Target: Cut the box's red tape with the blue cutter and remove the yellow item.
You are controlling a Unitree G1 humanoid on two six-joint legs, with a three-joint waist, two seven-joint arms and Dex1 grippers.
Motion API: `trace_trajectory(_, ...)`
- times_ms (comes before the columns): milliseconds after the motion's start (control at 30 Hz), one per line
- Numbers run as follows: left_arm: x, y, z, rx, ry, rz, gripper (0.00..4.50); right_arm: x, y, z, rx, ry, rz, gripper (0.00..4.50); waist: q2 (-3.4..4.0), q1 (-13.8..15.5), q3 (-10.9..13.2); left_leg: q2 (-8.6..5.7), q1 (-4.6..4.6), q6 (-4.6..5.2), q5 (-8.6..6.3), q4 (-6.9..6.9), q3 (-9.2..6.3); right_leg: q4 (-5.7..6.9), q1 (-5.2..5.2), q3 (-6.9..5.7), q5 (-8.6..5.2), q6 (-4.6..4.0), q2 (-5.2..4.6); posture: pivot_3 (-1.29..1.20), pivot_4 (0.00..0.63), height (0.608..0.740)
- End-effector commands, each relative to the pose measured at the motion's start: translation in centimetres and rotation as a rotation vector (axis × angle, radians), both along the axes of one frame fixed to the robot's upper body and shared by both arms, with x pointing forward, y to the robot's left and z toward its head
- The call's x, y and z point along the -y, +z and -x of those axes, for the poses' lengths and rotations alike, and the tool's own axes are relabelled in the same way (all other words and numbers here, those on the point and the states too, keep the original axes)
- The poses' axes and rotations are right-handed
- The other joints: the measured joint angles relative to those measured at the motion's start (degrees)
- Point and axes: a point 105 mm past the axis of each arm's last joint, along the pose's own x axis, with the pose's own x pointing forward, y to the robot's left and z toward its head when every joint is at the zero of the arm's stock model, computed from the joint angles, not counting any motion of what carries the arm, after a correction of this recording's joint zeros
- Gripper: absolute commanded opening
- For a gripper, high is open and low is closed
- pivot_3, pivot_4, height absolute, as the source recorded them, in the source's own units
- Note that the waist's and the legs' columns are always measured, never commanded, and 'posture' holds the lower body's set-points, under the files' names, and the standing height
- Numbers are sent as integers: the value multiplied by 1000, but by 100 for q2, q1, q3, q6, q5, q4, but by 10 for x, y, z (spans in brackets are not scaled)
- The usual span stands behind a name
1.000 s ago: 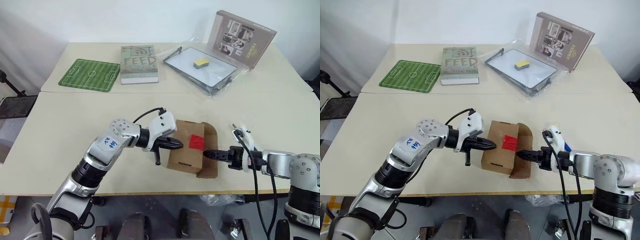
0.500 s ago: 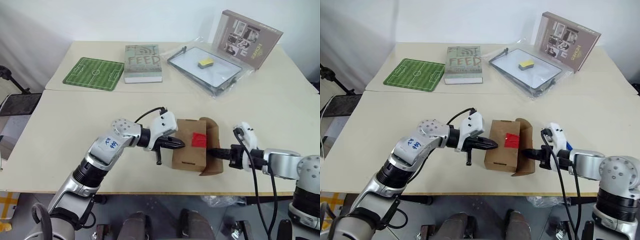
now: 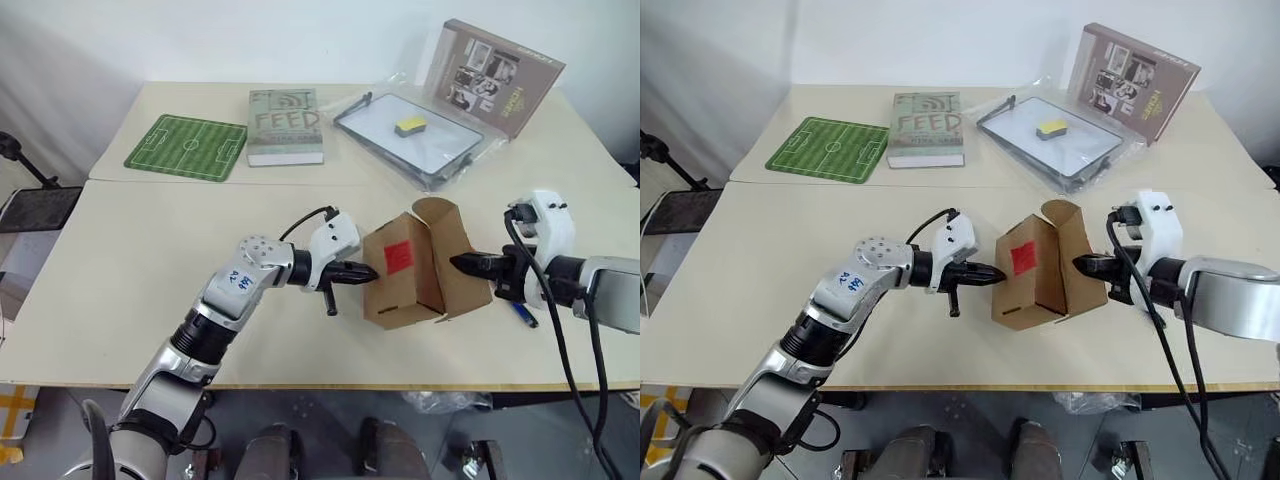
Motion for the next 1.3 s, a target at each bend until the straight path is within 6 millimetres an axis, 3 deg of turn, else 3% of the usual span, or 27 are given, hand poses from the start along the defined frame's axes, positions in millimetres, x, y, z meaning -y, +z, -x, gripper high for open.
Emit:
trace_trajectory(33,9,5,-1,32,-11,20,0,-15,12,6,51,46,-22,48,0,18,0,0,-2,2,0,0,-1,-3,0,0,2,3,-1,0,150,740)
trace_trajectory(333,0,12,-12,53,36,40,0,-8,15,3,56,-5,56,48,-2,37,1,-1,-14,14,-4,2,-1,-16,-4,-2,7,13,-4,0,150,740)
trace_trajectory(633,-19,22,-22,78,77,44,0,-18,33,-2,123,4,100,48,-2,6,1,0,-32,13,-3,2,1,-13,-26,-2,7,13,-4,0,150,740)
trace_trajectory(967,-19,90,-5,-5,-66,285,0,-19,33,-2,140,-26,120,48,-3,10,2,-2,-61,13,-3,3,-8,-18,-44,-17,7,13,-4,0,150,740)
trace_trajectory(1067,-6,88,-2,23,-117,232,0,-22,29,-1,135,-23,113,48,-4,18,3,-4,-61,13,-3,4,-8,-18,-43,-18,8,14,-3,0,150,740)
trace_trajectory(1300,29,56,-1,125,-220,26,0,-24,27,-2,131,-28,105,48,-6,55,4,-9,-64,13,-2,4,6,-23,-44,-17,10,17,-1,0,150,740)
